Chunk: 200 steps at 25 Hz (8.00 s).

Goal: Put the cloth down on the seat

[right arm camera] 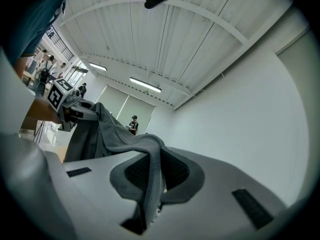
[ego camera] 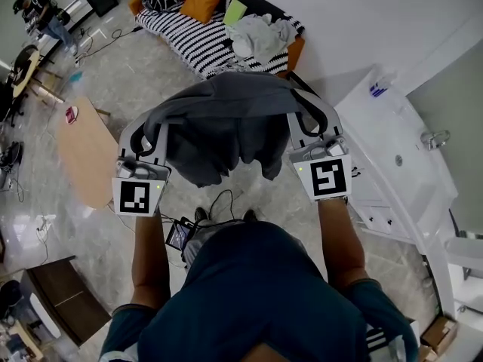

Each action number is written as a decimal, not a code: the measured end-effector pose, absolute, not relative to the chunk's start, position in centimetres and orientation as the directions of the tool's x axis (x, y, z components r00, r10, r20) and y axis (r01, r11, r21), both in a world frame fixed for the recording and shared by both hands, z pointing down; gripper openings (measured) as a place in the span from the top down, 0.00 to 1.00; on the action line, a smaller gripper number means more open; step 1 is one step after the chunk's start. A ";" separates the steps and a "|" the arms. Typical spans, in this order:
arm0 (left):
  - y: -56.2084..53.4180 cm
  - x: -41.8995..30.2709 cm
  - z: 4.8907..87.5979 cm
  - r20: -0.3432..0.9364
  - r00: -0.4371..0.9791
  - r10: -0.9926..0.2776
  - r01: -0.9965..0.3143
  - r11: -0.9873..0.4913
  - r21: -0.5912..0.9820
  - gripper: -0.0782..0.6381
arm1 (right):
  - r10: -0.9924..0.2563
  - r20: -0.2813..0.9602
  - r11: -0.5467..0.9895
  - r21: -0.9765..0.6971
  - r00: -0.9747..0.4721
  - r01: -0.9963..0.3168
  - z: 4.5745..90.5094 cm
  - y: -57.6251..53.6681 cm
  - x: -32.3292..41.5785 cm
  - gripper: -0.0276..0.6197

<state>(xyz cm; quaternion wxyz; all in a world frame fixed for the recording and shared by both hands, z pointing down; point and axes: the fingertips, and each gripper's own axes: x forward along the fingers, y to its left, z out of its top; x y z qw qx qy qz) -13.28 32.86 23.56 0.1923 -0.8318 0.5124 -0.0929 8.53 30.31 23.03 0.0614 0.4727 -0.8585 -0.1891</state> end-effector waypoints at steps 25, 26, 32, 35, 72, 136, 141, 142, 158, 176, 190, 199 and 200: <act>27.5 -12.4 22.5 -0.047 0.545 -0.837 -0.776 -0.481 -0.408 0.85 | -0.893 -0.091 0.382 0.364 -0.440 -0.850 22.1 27.1 9.0 0.91; 27.2 -12.6 22.4 -0.051 0.549 -0.834 -0.774 -0.485 -0.407 0.85 | -0.896 -0.090 0.377 0.364 -0.435 -0.852 22.0 27.0 8.8 0.91; 25.5 -14.0 22.0 -0.053 0.577 -0.815 -0.758 -0.511 -0.406 0.85 | -0.914 -0.088 0.341 0.365 -0.397 -0.866 21.7 25.8 7.7 0.91; 24.9 -14.7 22.0 -0.060 0.595 -0.802 -0.750 -0.527 -0.400 0.85 | -0.920 -0.091 0.324 0.366 -0.380 -0.872 21.7 25.5 6.9 0.91; 16.3 -8.5 23.0 -0.057 0.551 -0.833 -0.777 -0.487 -0.399 0.85 | -0.886 -0.110 0.389 0.352 -0.450 -0.851 22.3 15.9 12.5 0.91; 0.2 -16.2 19.6 -0.134 0.603 -0.786 -0.780 -0.546 -0.307 0.86 | -0.921 -0.139 0.282 0.409 -0.365 -0.868 18.4 -0.3 7.6 0.91; -1.0 -15.7 18.6 -0.169 0.580 -0.797 -0.794 -0.506 -0.336 0.86 | -0.906 -0.151 0.308 0.406 -0.396 -0.860 18.4 -1.7 8.1 0.91; -1.2 -15.4 18.4 -0.173 0.579 -0.796 -0.793 -0.502 -0.344 0.86 | -0.903 -0.157 0.311 0.405 -0.400 -0.860 18.3 -2.0 8.4 0.91; -4.8 -11.0 18.8 -0.168 0.535 -0.828 -0.814 -0.451 -0.365 0.86 | -0.876 -0.176 0.367 0.360 -0.449 -0.858 18.4 -5.9 12.4 0.91; -7.2 -11.2 20.4 -0.140 0.560 -0.816 -0.797 -0.485 -0.361 0.86 | -0.902 -0.158 0.328 0.352 -0.401 -0.877 19.7 -7.8 12.5 0.91; -14.0 -17.1 19.7 -0.137 0.633 -0.762 -0.753 -0.564 -0.339 0.85 | -0.931 -0.162 0.235 0.417 -0.327 -0.878 18.2 -13.2 6.8 0.91; -16.0 -18.6 19.7 -0.134 0.641 -0.756 -0.749 -0.576 -0.328 0.85 | -0.937 -0.161 0.215 0.433 -0.310 -0.875 17.7 -14.9 5.5 0.91; -16.2 -18.8 19.8 -0.133 0.640 -0.757 -0.750 -0.576 -0.327 0.85 | -0.937 -0.159 0.216 0.436 -0.310 -0.874 17.7 -15.1 5.4 0.91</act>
